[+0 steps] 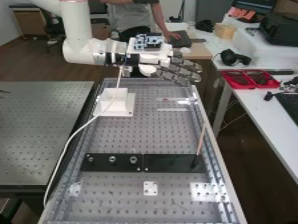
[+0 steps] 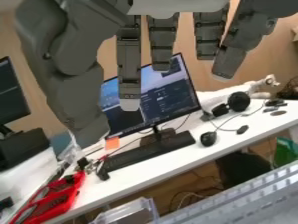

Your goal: Grab the pcb board and place it in the clear container

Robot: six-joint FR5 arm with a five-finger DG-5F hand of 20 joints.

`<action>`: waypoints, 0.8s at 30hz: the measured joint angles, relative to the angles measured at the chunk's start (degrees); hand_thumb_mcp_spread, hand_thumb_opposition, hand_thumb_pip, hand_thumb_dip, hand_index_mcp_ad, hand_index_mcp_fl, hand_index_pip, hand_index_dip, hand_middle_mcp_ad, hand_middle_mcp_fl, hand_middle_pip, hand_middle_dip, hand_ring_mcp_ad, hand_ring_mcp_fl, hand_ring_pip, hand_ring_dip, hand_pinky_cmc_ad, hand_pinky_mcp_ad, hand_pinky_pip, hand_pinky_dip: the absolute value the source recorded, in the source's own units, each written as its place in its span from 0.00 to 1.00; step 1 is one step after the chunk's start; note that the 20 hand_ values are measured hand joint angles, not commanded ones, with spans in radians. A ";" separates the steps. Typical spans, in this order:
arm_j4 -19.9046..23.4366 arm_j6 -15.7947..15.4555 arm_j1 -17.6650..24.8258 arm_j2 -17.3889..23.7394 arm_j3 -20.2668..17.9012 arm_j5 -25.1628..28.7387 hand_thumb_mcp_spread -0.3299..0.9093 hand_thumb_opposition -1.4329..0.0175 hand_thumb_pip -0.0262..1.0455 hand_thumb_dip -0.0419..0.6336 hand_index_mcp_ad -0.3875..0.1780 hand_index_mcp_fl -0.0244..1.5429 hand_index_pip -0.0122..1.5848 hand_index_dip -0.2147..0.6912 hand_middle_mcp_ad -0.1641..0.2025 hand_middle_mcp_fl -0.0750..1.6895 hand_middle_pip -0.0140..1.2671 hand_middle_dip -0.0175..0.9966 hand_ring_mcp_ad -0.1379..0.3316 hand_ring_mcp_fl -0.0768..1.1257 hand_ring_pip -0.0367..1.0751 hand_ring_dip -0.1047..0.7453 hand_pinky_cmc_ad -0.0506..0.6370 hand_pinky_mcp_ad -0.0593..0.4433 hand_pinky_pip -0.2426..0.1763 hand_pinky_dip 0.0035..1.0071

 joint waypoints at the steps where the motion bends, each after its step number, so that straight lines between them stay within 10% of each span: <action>1: 0.13 -0.29 -0.03 0.55 -0.35 0.32 0.59 0.42 0.63 0.45 0.61 0.02 0.78 0.31 0.63 0.08 0.11 0.15 0.85 0.06 0.11 0.12 0.55 0.55 0.40 0.59; 24: -3.88 -6.35 -0.25 12.65 -5.00 1.82 0.56 0.44 0.57 0.42 0.61 0.15 0.23 0.37 0.63 0.08 0.11 0.15 0.85 0.06 0.11 0.13 0.55 0.55 0.36 0.59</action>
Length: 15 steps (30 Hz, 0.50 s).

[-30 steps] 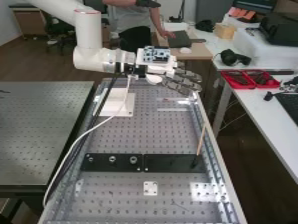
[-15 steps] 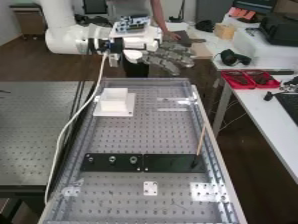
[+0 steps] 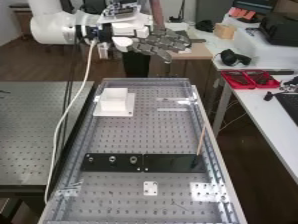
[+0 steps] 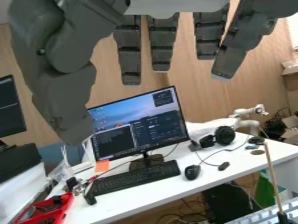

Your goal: Grab the pcb board and place it in the clear container

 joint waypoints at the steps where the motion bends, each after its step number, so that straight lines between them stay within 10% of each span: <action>1: -0.13 0.07 -0.19 0.12 0.02 -0.40 0.56 0.45 0.57 0.39 0.61 0.16 0.22 0.38 0.63 0.08 0.11 0.15 0.85 0.06 0.11 0.13 0.55 0.55 0.36 0.59; 15: 0.25 -0.51 -0.61 1.52 -0.77 -0.66 0.55 0.45 0.58 0.37 0.61 0.18 0.12 0.42 0.63 0.08 0.11 0.15 0.85 0.06 0.10 0.13 0.55 0.55 0.36 0.59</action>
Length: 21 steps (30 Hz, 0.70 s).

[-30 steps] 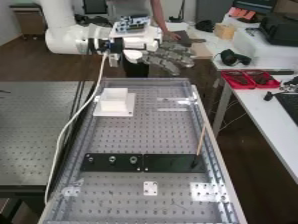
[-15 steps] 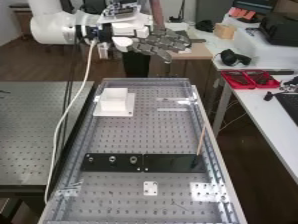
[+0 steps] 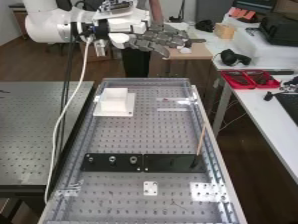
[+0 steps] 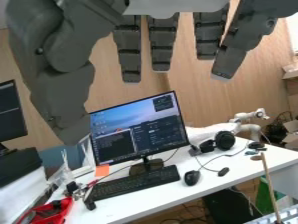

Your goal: Grab the pcb board and place it in the clear container

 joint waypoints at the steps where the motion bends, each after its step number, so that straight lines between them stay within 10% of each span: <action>1: -0.13 0.01 0.02 0.09 -0.05 -0.09 0.55 0.45 0.58 0.37 0.61 0.19 0.12 0.42 0.63 0.08 0.11 0.15 0.85 0.06 0.11 0.13 0.55 0.55 0.36 0.59; 21: -1.43 0.24 -0.48 1.05 -0.19 -1.84 0.53 0.45 0.58 0.37 0.61 0.19 0.08 0.43 0.63 0.08 0.11 0.15 0.85 0.06 0.11 0.13 0.55 0.55 0.36 0.59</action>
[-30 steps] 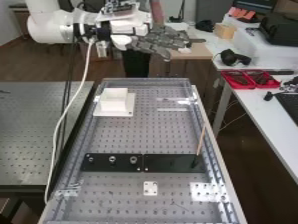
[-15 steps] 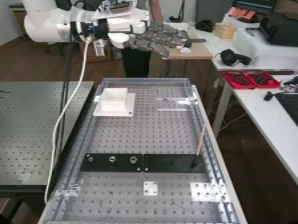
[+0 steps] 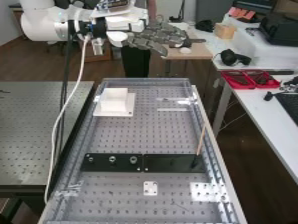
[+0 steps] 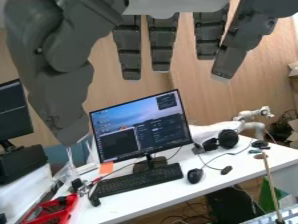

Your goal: Grab the pcb board and place it in the clear container

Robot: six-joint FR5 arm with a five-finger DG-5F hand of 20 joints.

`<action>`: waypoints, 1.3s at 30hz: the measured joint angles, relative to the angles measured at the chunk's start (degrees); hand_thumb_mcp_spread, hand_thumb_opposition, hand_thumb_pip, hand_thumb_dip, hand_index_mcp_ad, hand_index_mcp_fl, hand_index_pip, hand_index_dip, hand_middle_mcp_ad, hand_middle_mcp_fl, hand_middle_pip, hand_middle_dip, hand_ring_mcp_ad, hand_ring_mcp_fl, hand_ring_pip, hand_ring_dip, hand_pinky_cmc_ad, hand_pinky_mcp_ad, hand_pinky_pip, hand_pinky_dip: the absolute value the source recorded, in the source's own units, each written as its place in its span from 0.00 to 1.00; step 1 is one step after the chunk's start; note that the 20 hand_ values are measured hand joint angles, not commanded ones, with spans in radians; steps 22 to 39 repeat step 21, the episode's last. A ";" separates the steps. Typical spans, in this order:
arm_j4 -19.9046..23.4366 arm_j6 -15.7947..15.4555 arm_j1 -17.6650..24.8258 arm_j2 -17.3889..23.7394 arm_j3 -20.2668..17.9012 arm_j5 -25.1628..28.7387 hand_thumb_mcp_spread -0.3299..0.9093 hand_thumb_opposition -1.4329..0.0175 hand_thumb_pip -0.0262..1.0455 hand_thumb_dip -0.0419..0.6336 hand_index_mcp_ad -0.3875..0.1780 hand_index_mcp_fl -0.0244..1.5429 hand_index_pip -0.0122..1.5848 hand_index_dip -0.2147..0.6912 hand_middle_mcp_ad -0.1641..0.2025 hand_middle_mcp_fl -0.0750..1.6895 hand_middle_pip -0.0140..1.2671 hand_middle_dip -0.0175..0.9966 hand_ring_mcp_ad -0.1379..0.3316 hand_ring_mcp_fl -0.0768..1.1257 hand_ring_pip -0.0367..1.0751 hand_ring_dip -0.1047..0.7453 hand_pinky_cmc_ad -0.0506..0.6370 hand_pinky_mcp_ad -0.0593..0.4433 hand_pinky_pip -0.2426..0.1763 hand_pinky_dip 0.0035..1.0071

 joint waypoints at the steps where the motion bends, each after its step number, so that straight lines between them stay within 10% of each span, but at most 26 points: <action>1: -0.24 0.04 -0.06 0.06 0.00 -0.28 0.52 0.46 0.58 0.37 0.61 0.19 0.08 0.43 0.63 0.08 0.11 0.15 0.85 0.06 0.11 0.13 0.55 0.55 0.35 0.60; 39: -0.79 0.25 -0.29 0.61 -0.30 -1.69 0.50 0.48 0.57 0.32 0.61 0.15 0.06 0.46 0.62 0.08 0.11 0.15 0.85 0.06 0.10 0.13 0.55 0.55 0.32 0.59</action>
